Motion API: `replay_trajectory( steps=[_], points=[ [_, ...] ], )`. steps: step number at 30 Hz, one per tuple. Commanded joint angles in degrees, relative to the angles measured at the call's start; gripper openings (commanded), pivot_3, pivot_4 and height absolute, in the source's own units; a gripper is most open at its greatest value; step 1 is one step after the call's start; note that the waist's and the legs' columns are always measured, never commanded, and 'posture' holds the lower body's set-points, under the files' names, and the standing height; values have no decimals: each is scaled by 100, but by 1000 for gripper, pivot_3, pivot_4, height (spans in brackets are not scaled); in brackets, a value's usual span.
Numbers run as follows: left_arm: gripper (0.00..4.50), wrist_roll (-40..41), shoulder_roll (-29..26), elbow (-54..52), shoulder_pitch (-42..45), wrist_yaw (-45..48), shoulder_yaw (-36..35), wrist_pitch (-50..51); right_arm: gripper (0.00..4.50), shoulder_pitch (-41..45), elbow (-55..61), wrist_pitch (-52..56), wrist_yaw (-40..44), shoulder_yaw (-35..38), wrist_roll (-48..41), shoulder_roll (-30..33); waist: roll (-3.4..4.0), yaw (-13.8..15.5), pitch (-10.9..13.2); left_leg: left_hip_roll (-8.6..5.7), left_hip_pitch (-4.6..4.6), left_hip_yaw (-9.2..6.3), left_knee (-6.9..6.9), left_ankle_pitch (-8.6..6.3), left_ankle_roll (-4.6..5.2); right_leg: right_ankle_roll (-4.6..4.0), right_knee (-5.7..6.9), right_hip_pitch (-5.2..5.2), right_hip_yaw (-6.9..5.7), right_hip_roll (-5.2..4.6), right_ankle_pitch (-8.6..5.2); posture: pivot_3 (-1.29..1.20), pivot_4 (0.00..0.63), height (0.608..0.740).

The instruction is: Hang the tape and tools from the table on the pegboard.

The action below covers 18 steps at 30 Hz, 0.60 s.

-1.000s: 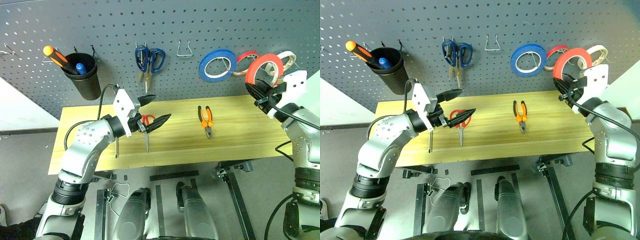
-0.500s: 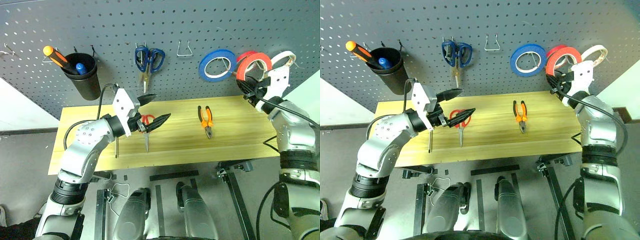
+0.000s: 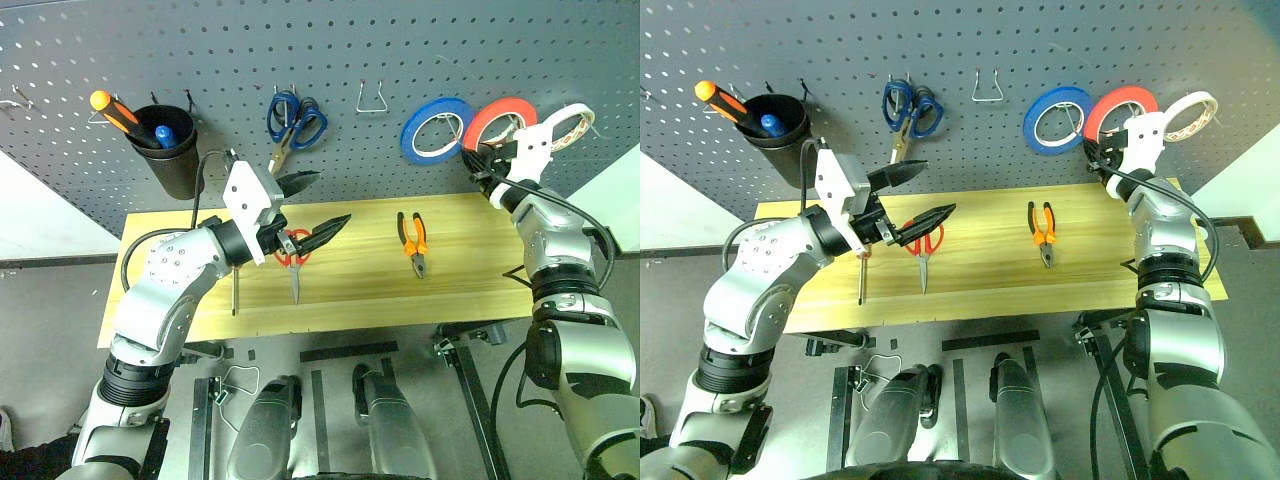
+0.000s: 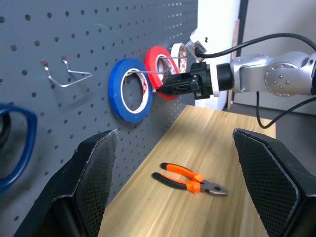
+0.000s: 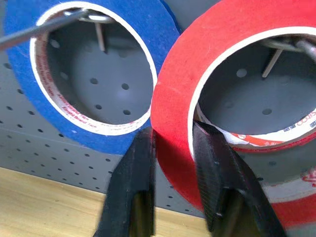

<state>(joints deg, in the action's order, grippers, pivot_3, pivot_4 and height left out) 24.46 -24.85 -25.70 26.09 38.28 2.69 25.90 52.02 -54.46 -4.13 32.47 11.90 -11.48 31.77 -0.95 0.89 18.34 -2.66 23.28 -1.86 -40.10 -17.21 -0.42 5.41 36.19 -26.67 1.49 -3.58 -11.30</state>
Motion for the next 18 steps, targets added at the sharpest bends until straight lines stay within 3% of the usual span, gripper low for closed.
replay_trajectory(
  steps=[1, 6, 13, 18],
  points=[
    [3949, 93, -25, -235, 14, -37, -92, -32, 2610, 25, -11, -168, -68, 64, 54, 71, 0, -11, 0, 0, 1, 1, 0, 0, 0, 0, 0, 0, 0, 0, 0, 142, 252, 740],
    [3949, 74, -19, -216, 1, -32, -76, -49, 4201, -63, 51, -133, -70, 62, 102, 62, 0, -20, 0, 2, 0, 1, 1, 1, -1, 0, -1, -2, 1, 0, 0, 144, 247, 740],
    [3949, 4, -87, -276, -197, -67, -95, -58, 4201, -868, 1355, 379, 49, -4, -1, -39, 1, -8, 0, 0, 1, 1, 1, 1, -2, 0, 0, -1, 1, -1, 0, 146, 249, 740],
    [3949, -20, -171, -314, -422, -123, -114, -51, 4201, -1885, 3080, 1207, -56, -178, -1, -145, 2, -12, -1, 1, 0, -1, 1, 1, -3, 0, 2, -3, 1, -2, 0, 141, 257, 740]
  ],
)
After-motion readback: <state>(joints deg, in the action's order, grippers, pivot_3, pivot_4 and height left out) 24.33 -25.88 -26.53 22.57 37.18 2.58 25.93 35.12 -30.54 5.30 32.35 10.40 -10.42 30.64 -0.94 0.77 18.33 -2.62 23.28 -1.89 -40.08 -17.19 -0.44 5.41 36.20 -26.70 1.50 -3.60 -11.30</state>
